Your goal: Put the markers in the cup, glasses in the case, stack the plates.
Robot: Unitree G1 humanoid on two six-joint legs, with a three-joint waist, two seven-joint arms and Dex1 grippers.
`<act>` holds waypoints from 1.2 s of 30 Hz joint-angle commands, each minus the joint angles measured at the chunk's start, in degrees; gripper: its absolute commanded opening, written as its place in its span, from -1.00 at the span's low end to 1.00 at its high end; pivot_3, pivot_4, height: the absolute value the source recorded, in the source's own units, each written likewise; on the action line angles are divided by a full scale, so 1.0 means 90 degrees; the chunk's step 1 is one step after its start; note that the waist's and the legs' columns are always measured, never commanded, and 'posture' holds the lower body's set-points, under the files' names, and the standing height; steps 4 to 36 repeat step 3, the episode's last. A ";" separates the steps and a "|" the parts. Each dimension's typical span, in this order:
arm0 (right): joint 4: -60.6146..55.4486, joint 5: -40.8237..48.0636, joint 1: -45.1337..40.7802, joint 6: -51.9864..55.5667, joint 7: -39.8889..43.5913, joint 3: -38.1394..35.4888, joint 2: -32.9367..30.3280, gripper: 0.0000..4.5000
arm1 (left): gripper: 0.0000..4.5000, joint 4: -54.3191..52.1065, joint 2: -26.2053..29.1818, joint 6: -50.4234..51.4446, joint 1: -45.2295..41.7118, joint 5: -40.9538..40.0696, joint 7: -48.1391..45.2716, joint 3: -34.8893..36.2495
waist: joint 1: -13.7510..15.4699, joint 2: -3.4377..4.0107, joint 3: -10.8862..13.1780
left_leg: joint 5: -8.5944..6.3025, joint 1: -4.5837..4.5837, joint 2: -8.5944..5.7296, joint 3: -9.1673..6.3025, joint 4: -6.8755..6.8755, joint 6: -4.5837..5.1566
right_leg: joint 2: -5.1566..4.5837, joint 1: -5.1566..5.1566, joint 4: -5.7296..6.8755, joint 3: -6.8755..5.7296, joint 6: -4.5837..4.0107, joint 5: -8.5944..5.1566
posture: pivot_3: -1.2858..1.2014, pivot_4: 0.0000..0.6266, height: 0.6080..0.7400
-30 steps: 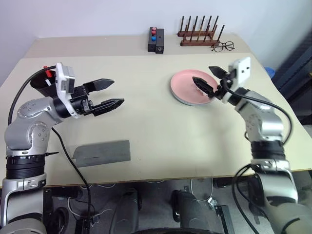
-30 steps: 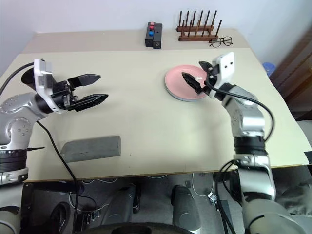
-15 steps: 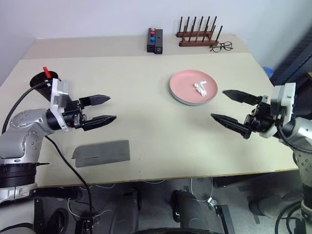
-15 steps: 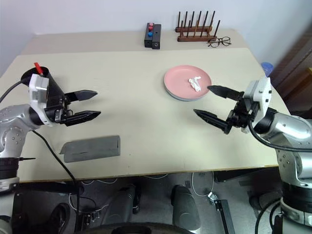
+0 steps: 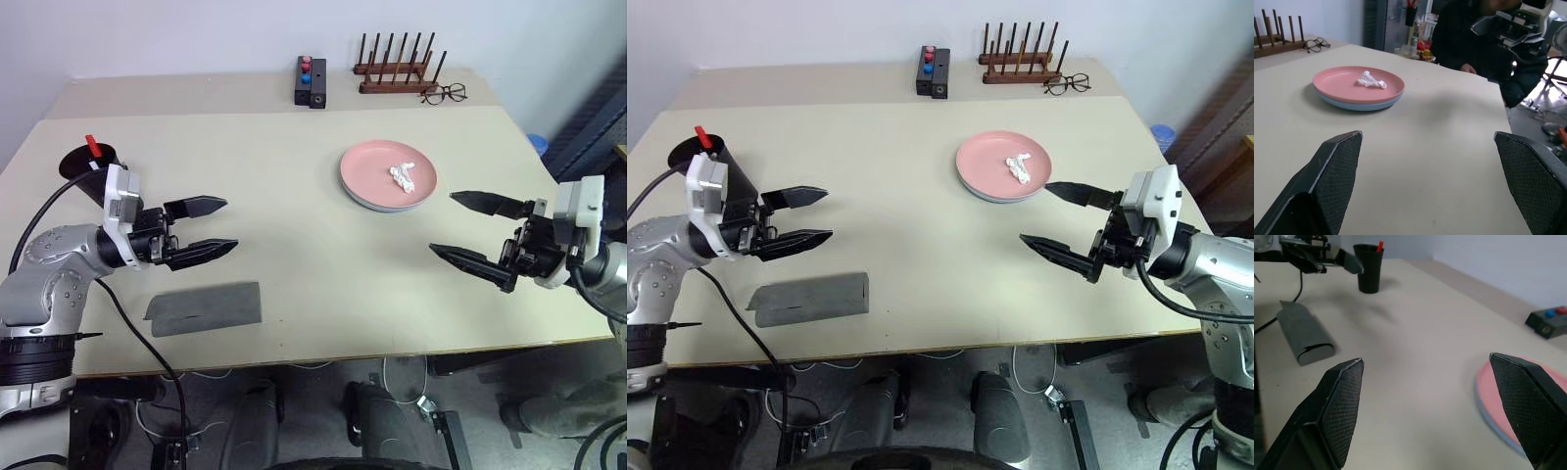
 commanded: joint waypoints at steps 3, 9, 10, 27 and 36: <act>0.0084 -0.0111 -0.0413 -0.0226 -0.0205 0.0241 0.0122 0.86 | 1.00 -0.0137 0.0133 0.0300 -0.0163 -0.0273 0.0262 0.0280 | 0.0002 0.0000 0.0000 | 0.0000 -0.0001 0.0000 0.0000 0.0000 0.0000 | 0.0000 0.0000 0.0000 0.0000 0.0000 0.0000 | 0.03 -0.52 1.00; 0.0084 -0.0111 -0.0413 -0.0226 -0.0205 0.0241 0.0122 0.86 | 1.00 -0.0137 0.0133 0.0300 -0.0163 -0.0273 0.0262 0.0280 | 0.0002 0.0000 0.0000 | 0.0000 -0.0001 0.0000 0.0000 0.0000 0.0000 | 0.0000 0.0000 0.0000 0.0000 0.0000 0.0000 | 0.03 -0.52 1.00; 0.0084 -0.0111 -0.0413 -0.0226 -0.0205 0.0241 0.0122 0.86 | 1.00 -0.0137 0.0133 0.0300 -0.0163 -0.0273 0.0262 0.0280 | 0.0002 0.0000 0.0000 | 0.0000 -0.0001 0.0000 0.0000 0.0000 0.0000 | 0.0000 0.0000 0.0000 0.0000 0.0000 0.0000 | 0.03 -0.52 1.00; 0.0084 -0.0111 -0.0413 -0.0226 -0.0205 0.0241 0.0122 0.86 | 1.00 -0.0137 0.0133 0.0300 -0.0163 -0.0273 0.0262 0.0280 | 0.0002 0.0000 0.0000 | 0.0000 -0.0001 0.0000 0.0000 0.0000 0.0000 | 0.0000 0.0000 0.0000 0.0000 0.0000 0.0000 | 0.03 -0.52 1.00; 0.0084 -0.0111 -0.0413 -0.0226 -0.0205 0.0241 0.0122 0.86 | 1.00 -0.0137 0.0133 0.0300 -0.0163 -0.0273 0.0262 0.0280 | 0.0002 0.0000 0.0000 | 0.0000 -0.0001 0.0000 0.0000 0.0000 0.0000 | 0.0000 0.0000 0.0000 0.0000 0.0000 0.0000 | 0.03 -0.52 1.00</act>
